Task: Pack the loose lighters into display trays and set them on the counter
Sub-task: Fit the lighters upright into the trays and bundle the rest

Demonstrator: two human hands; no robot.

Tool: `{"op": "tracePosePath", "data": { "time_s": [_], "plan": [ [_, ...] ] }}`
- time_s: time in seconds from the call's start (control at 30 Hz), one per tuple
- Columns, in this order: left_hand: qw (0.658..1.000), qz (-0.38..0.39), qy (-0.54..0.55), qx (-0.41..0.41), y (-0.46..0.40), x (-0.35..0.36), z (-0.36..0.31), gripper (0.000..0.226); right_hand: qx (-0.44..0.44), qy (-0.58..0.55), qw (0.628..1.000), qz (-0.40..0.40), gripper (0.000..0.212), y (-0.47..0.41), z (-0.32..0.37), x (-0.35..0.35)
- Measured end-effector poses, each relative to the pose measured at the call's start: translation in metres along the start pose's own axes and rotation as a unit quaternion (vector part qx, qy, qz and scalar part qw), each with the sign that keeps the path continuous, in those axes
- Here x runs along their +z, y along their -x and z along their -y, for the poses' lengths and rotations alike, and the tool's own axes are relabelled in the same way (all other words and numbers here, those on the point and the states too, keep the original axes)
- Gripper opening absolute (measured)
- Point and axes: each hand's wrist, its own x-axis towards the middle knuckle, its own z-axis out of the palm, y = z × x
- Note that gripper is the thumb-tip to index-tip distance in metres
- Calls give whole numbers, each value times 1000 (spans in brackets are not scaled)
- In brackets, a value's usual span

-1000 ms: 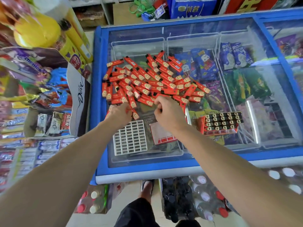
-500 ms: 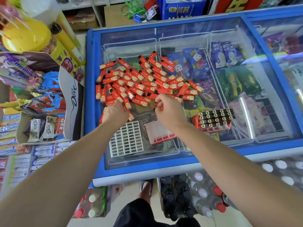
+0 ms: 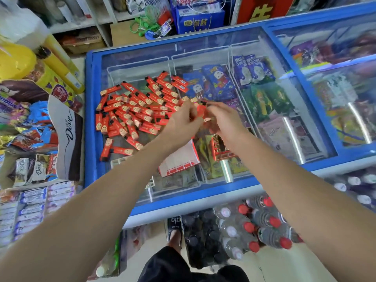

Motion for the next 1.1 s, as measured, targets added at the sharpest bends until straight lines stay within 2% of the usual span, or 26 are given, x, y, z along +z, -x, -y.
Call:
{"op": "tracePosePath", "data": {
  "time_s": [0.1, 0.2, 0.3, 0.37, 0.47, 0.53, 0.63, 0.8, 0.97, 1.1],
  "plan": [
    [998, 59, 19, 9, -1, 30, -19, 19, -7, -36, 999, -9, 19, 12, 2, -35],
    [995, 92, -23, 24, 1, 55, -29, 15, -23, -12, 999, -40, 20, 21, 0, -71],
    [983, 109, -139, 56, 1, 72, -30, 31, -39, 65, 992, -104, 22, 28, -6, -105],
    [961, 118, -239, 66, -1, 79, -28, 48, -62, 113, 983, -133, 26, 31, -13, -123],
    [925, 120, -351, 80, -2, 87, -23, 70, -95, 153, 974, -141, 28, 34, -22, -142],
    [910, 126, -386, 81, -2, 92, -17, 75, -102, 183, 969, -134, 23, 35, -26, -150],
    [905, 137, -398, 60, -1, 96, -9, 72, -107, 226, 960, -124, 17, 34, -36, -156],
    [902, 114, -411, 70, 0, 98, -8, 60, -118, 274, 949, -97, 16, 30, -47, -159],
    [905, 117, -402, 69, -2, 98, -7, 57, -146, 329, 930, -68, 22, 29, -52, -160],
    [908, 121, -396, 72, -3, 98, -4, 57, -134, 325, 934, -62, 24, 26, -53, -160]
  ]
}}
